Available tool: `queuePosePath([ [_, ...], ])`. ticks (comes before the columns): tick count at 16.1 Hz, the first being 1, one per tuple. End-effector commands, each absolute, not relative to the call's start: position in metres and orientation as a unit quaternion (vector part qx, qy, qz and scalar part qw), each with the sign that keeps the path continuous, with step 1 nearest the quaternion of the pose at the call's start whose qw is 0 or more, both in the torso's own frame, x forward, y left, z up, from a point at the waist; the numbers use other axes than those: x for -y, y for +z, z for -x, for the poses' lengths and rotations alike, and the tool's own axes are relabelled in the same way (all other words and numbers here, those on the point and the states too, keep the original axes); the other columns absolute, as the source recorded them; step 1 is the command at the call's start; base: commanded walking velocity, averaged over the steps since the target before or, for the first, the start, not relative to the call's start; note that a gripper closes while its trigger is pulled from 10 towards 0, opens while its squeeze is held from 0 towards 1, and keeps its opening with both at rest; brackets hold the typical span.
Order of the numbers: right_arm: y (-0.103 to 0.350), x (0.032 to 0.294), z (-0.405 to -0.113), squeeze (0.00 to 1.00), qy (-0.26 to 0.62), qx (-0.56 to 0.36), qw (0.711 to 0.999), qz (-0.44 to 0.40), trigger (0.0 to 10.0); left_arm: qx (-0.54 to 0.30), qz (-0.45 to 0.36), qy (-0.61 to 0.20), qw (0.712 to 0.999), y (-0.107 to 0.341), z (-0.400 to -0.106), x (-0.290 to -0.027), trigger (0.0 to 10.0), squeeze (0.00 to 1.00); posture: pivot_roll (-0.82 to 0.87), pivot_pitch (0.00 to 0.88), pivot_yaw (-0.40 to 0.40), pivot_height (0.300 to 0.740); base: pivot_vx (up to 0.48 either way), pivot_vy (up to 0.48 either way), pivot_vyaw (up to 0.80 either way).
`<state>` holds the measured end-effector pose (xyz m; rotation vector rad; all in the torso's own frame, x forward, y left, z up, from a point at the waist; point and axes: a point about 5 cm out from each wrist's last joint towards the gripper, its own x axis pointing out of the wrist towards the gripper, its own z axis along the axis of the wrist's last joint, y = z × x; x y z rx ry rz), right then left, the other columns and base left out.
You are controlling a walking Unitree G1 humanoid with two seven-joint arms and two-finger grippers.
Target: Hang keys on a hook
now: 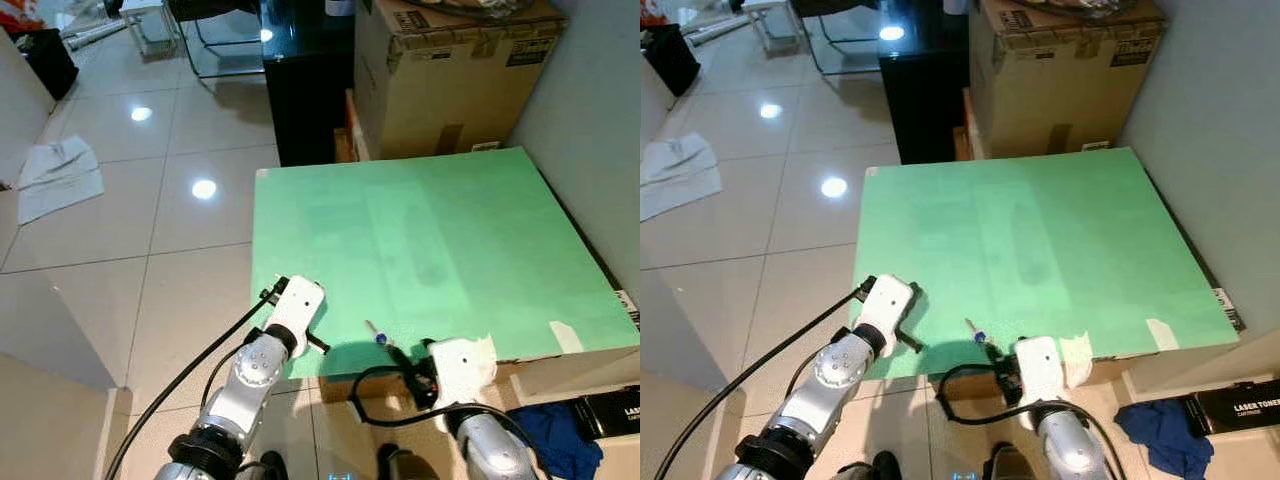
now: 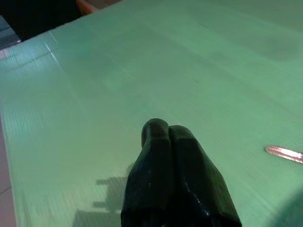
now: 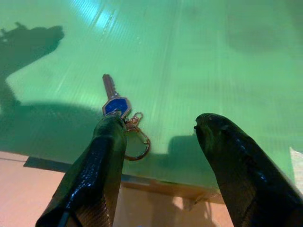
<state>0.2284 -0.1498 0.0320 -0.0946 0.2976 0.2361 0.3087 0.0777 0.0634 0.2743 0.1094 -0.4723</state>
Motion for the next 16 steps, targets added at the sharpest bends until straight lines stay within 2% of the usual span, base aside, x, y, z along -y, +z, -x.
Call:
queuePosePath([
  [1, 0.026, 0.146, -0.223, 0.0, 0.116, -0.161, 0.979, 0.036, 10.0, -0.07, -0.137, -0.232, 0.961, 0.057, -0.305, -0.083, 10.0, 0.0, -0.3, 0.247, 0.082, 0.74, 0.0, 0.48, -0.65],
  [3, 0.025, 0.144, -0.221, 0.0, 0.116, -0.157, 0.98, 0.037, 10.0, -0.071, -0.141, -0.233, 0.96, 0.057, -0.305, -0.08, 10.0, 0.0, -0.3, 0.248, 0.086, 0.74, 0.0, 0.48, -0.74],
  [7, 0.025, 0.146, -0.221, 0.0, 0.101, -0.153, 0.982, 0.034, 10.0, -0.071, -0.149, -0.228, 0.96, 0.057, -0.305, -0.08, 10.0, 0.0, -0.3, 0.251, 0.09, 0.74, 0.0, 0.0, 0.0],
  [9, 0.021, 0.152, -0.222, 0.0, 0.067, -0.164, 0.984, 0.004, 10.0, -0.072, -0.148, -0.228, 0.96, 0.057, -0.304, -0.081, 10.0, 0.0, -0.29, 0.253, 0.091, 0.74, 0.0, 0.0, 0.0],
  [13, 0.014, 0.186, -0.221, 0.0, -0.044, -0.181, 0.979, 0.083, 10.0, -0.075, -0.149, -0.228, 0.959, 0.055, -0.302, -0.083, 10.0, 0.0, -0.29, 0.254, 0.087, 0.74, 0.0, 0.0, 0.0],
  [16, 0.014, 0.209, -0.214, 0.0, -0.111, -0.182, 0.971, 0.106, 10.0, -0.07, -0.147, -0.239, 0.957, 0.055, -0.298, -0.08, 10.0, 0.0, -0.29, 0.249, 0.085, 0.74, 0.0, 0.0, 0.0],
])
